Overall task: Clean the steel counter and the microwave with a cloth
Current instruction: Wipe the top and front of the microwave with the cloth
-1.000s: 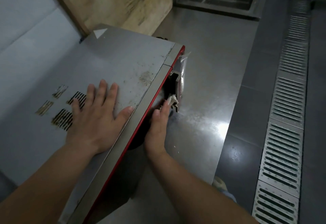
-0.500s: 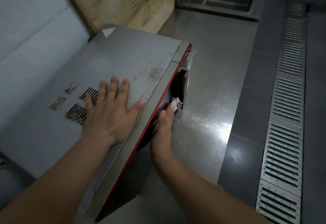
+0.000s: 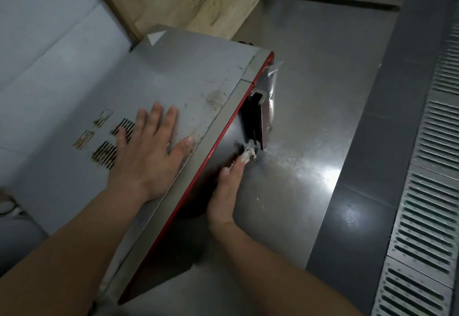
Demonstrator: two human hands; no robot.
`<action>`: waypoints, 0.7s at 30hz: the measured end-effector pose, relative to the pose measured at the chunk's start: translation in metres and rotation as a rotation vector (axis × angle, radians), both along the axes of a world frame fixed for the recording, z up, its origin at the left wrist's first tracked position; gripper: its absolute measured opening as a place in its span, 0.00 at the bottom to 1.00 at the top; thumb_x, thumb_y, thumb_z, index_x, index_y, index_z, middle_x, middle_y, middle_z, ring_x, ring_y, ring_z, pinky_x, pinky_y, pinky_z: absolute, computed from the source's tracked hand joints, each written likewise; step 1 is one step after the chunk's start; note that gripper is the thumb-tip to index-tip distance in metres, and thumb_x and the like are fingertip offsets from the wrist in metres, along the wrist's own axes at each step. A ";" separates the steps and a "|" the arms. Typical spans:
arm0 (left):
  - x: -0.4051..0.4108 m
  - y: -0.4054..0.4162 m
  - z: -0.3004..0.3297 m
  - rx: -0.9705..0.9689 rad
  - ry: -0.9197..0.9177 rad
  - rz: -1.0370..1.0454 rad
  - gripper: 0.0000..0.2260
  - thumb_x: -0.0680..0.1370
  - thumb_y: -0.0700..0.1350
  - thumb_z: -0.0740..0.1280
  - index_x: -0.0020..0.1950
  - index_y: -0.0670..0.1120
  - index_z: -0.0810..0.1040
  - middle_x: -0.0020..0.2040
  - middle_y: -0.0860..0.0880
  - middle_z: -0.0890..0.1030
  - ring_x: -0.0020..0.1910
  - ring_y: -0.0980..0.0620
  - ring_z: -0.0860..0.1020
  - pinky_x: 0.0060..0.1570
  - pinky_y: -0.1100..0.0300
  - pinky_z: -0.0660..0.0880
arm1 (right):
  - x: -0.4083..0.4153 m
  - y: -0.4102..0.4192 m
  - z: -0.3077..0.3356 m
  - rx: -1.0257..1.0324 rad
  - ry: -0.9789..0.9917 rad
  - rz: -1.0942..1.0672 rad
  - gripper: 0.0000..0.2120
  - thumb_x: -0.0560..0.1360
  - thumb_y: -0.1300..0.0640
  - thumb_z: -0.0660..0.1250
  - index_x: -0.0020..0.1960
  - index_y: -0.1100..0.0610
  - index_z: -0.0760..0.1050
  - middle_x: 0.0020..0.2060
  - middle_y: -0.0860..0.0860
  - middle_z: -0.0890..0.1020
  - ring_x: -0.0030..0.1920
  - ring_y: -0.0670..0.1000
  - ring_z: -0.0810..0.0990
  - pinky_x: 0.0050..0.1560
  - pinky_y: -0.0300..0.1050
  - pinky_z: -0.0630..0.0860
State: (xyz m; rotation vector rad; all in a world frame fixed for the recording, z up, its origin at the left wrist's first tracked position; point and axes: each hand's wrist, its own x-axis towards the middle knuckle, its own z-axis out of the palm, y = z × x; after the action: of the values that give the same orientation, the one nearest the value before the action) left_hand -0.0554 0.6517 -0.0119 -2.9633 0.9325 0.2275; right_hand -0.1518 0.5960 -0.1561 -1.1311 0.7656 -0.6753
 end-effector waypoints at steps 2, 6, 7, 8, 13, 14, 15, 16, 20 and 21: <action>0.001 0.000 -0.001 -0.013 0.002 0.005 0.37 0.73 0.73 0.36 0.80 0.61 0.38 0.81 0.57 0.37 0.79 0.54 0.36 0.77 0.41 0.40 | 0.002 -0.014 -0.007 0.087 0.033 0.012 0.27 0.84 0.46 0.50 0.79 0.44 0.42 0.77 0.38 0.42 0.77 0.38 0.42 0.79 0.49 0.42; 0.000 -0.001 -0.002 -0.017 0.004 0.008 0.37 0.73 0.73 0.35 0.80 0.61 0.40 0.81 0.57 0.39 0.80 0.54 0.38 0.77 0.42 0.41 | 0.022 -0.041 -0.070 0.349 0.136 0.004 0.46 0.70 0.23 0.52 0.79 0.49 0.57 0.78 0.45 0.58 0.77 0.43 0.55 0.79 0.49 0.49; 0.000 -0.001 -0.001 -0.017 0.006 0.014 0.37 0.73 0.73 0.35 0.80 0.62 0.40 0.81 0.57 0.39 0.80 0.54 0.38 0.77 0.42 0.41 | 0.030 -0.044 -0.099 0.421 0.139 -0.033 0.50 0.64 0.18 0.54 0.78 0.45 0.59 0.77 0.42 0.61 0.76 0.42 0.57 0.78 0.50 0.51; 0.000 -0.001 -0.001 -0.015 0.004 0.017 0.37 0.72 0.73 0.36 0.80 0.62 0.41 0.81 0.57 0.39 0.80 0.55 0.38 0.77 0.42 0.41 | 0.034 -0.045 -0.107 0.445 0.160 -0.054 0.49 0.64 0.18 0.56 0.78 0.43 0.60 0.76 0.40 0.61 0.75 0.41 0.58 0.78 0.49 0.51; 0.001 -0.002 -0.002 -0.030 -0.008 0.022 0.38 0.72 0.72 0.37 0.81 0.61 0.43 0.82 0.56 0.42 0.80 0.53 0.41 0.77 0.42 0.42 | 0.002 -0.018 0.015 0.345 0.128 -0.024 0.31 0.79 0.43 0.52 0.80 0.47 0.51 0.80 0.49 0.51 0.78 0.44 0.50 0.78 0.46 0.46; 0.001 -0.003 -0.002 -0.029 -0.012 0.019 0.38 0.72 0.72 0.37 0.81 0.60 0.44 0.82 0.56 0.42 0.80 0.53 0.41 0.77 0.41 0.43 | -0.007 -0.005 0.032 0.267 0.074 -0.004 0.29 0.80 0.45 0.53 0.78 0.42 0.47 0.80 0.45 0.48 0.77 0.37 0.48 0.78 0.41 0.45; 0.002 -0.003 -0.003 -0.028 -0.016 0.017 0.39 0.72 0.72 0.37 0.81 0.60 0.44 0.82 0.56 0.43 0.80 0.53 0.41 0.77 0.41 0.43 | -0.016 0.010 0.050 0.152 0.015 0.025 0.26 0.82 0.46 0.52 0.75 0.37 0.44 0.78 0.41 0.44 0.74 0.30 0.45 0.76 0.35 0.44; 0.002 -0.003 -0.003 -0.027 -0.018 0.016 0.39 0.72 0.72 0.37 0.81 0.60 0.44 0.82 0.56 0.43 0.80 0.53 0.41 0.77 0.41 0.43 | -0.027 0.027 0.071 0.038 -0.046 0.083 0.24 0.82 0.47 0.50 0.74 0.37 0.43 0.77 0.39 0.41 0.73 0.28 0.43 0.75 0.32 0.44; 0.007 0.000 -0.005 -0.014 0.009 0.001 0.39 0.73 0.76 0.38 0.81 0.59 0.42 0.82 0.55 0.41 0.80 0.52 0.40 0.77 0.39 0.43 | -0.051 0.088 0.100 -0.448 -0.062 0.215 0.35 0.82 0.37 0.39 0.80 0.59 0.53 0.80 0.51 0.42 0.79 0.52 0.37 0.78 0.54 0.44; 0.008 0.001 -0.005 -0.005 0.013 -0.010 0.39 0.74 0.75 0.39 0.81 0.59 0.42 0.82 0.55 0.41 0.80 0.51 0.40 0.76 0.38 0.43 | -0.051 0.091 0.095 -0.508 -0.077 0.202 0.35 0.82 0.38 0.40 0.79 0.61 0.52 0.80 0.54 0.45 0.79 0.57 0.39 0.77 0.62 0.45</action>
State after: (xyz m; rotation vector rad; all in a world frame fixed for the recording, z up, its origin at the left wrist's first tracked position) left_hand -0.0473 0.6527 -0.0171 -2.9649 0.9508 0.2448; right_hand -0.2031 0.6871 -0.0608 -1.6092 0.4114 -0.7580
